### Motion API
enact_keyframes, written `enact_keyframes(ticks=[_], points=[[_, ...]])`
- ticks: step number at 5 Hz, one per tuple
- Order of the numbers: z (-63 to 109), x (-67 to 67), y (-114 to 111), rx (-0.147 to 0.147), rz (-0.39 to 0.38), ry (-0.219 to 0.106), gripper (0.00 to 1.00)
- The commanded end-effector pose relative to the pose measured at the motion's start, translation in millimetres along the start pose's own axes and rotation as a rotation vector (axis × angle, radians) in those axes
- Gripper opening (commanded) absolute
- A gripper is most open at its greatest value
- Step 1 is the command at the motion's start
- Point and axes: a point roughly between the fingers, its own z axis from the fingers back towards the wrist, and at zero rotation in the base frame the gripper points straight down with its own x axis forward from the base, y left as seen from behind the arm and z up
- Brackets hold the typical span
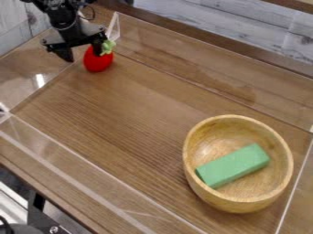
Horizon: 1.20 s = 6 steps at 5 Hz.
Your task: Move the red fruit to the left side of the table
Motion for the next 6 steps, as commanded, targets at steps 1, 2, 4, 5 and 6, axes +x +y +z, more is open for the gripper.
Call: enact_keyframes(ticks=[1, 2, 4, 5, 6], points=[[3.1, -0.6, 4, 0.01, -0.006, -0.01, 1.0], [14.2, 6.2, -4, 0.033, 0.027, -0.002, 1.0], [33.6, 21.5, -19, 0.074, 0.092, 0.014, 1.0], [43.7, 27.9, -14, 0.074, 0.114, 0.042, 1.0], [54.1, 35.3, -11, 0.068, 0.142, 0.073, 1.0]])
